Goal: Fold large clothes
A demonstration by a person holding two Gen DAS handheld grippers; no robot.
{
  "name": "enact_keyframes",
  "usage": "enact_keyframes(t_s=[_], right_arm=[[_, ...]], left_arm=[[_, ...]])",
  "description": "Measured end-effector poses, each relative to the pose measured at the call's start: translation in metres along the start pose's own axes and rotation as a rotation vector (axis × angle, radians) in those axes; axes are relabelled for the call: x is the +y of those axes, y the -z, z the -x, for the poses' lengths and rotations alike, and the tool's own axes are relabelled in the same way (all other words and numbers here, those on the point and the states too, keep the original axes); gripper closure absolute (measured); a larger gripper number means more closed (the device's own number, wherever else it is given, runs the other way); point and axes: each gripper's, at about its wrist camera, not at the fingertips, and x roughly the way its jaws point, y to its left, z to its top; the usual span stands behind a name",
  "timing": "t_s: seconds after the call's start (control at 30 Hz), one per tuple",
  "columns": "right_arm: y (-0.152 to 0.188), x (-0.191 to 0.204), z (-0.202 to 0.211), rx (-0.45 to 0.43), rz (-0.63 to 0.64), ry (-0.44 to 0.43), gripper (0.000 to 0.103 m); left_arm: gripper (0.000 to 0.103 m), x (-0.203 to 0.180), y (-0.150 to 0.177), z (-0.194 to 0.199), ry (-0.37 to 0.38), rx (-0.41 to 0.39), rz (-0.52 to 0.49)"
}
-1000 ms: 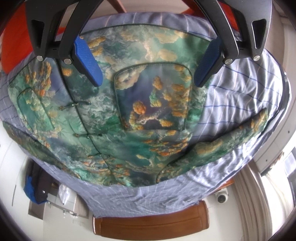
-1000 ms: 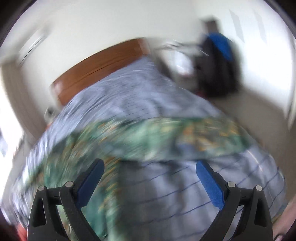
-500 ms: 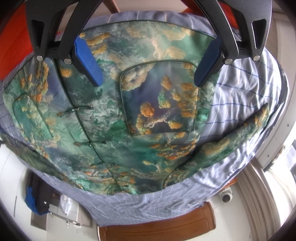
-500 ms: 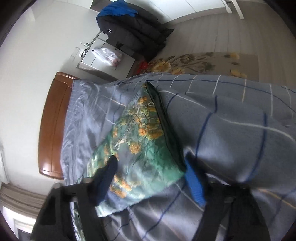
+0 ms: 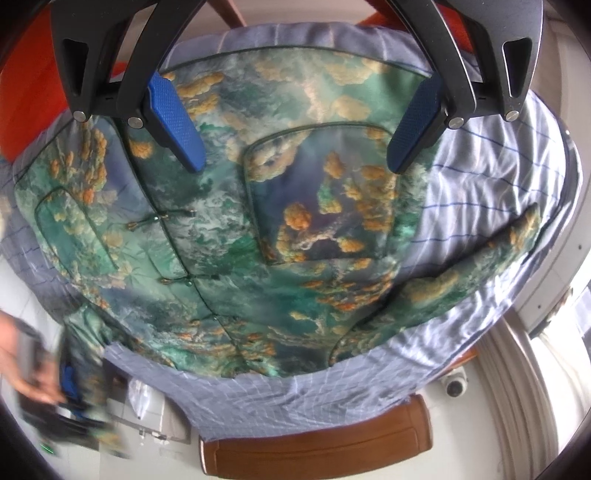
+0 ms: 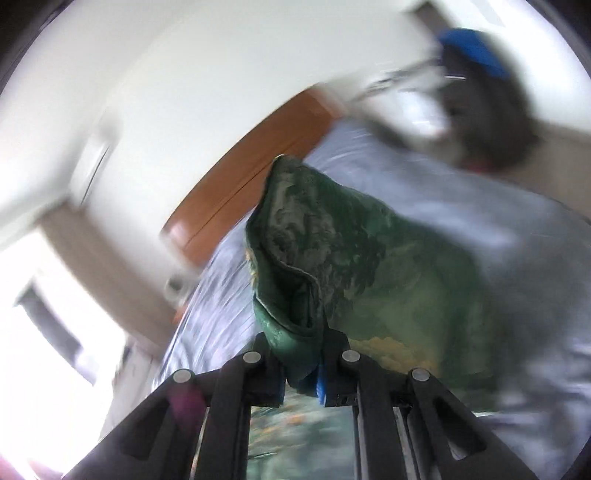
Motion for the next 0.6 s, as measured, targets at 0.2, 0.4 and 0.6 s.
enact_keyframes(t_s=[0.2, 0.4, 0.6], right_arm=[[0.100, 0.109, -0.134, 0.174, 0.222, 0.021, 0.091], [0.169, 0.099, -0.219, 0.382, 0.280, 0.111, 0.063], [0.203, 0.102, -0.214, 0.499, 0.255, -0.052, 0.024]], left_arm=[[0.004, 0.031, 0.004, 0.002, -0.014, 0.007, 0.083], [0.004, 0.047, 0.011, -0.005, -0.038, 0.030, 0.115], [0.004, 0.046, 0.010, -0.018, -0.028, 0.058, 0.120]])
